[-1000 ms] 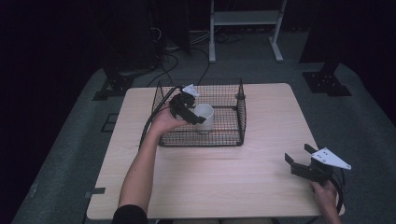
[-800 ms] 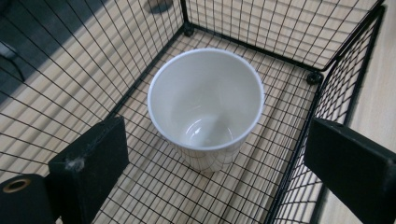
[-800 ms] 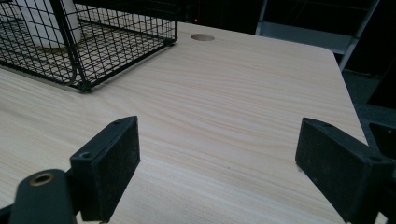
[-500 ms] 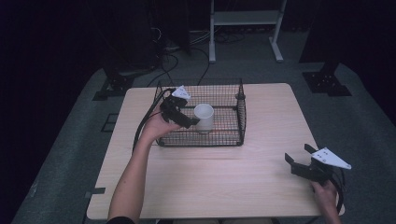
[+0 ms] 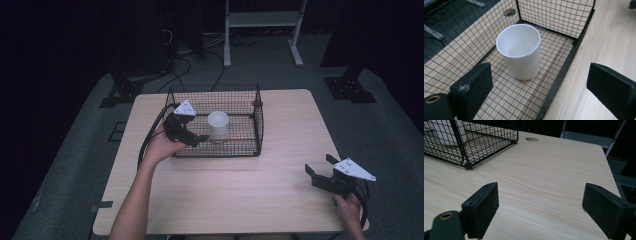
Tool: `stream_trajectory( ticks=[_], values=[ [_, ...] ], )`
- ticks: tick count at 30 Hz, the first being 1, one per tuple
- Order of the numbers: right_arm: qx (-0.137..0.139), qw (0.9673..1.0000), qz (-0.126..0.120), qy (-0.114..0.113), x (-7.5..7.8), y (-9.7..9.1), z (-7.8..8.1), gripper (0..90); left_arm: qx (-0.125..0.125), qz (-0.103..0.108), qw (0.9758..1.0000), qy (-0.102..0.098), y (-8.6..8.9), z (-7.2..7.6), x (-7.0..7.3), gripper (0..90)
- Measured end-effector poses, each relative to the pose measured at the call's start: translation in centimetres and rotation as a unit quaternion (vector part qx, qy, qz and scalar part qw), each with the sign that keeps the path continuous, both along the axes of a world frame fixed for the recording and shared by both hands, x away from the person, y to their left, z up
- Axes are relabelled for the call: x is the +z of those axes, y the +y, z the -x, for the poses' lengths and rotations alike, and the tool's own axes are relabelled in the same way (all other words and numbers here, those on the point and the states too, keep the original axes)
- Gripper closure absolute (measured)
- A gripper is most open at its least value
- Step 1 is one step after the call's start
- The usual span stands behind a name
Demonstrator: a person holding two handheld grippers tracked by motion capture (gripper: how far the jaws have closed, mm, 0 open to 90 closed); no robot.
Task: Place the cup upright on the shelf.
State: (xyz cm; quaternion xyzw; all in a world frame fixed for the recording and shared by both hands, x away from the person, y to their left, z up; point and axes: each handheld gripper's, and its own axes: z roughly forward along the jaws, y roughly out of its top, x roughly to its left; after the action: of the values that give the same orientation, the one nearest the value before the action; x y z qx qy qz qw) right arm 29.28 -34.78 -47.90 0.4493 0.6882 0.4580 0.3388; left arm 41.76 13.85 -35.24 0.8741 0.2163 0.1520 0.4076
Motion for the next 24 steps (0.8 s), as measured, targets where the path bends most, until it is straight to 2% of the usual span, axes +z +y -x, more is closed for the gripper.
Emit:
stream_trajectory(
  ticks=[8, 11, 24],
  values=[
    [-0.001, 1.0000, 0.002, 0.001, 0.0, 0.0, 0.0, 13.0, -0.004, 0.004, 1.0000, -0.002, 0.5, 1.3, 0.0, 5.9],
    [-0.001, 1.0000, 0.002, 0.000, 0.0, 0.1, 0.0, 13.1, -0.006, 0.013, 0.9999, -0.009, 0.7, 2.0, 0.1, 6.0],
    [-0.003, 1.0000, 0.003, 0.002, 0.0, 0.1, 0.0, 13.1, -0.007, 0.010, 0.9997, -0.020, 1.2, 4.7, -0.8, 6.0]
  ],
)
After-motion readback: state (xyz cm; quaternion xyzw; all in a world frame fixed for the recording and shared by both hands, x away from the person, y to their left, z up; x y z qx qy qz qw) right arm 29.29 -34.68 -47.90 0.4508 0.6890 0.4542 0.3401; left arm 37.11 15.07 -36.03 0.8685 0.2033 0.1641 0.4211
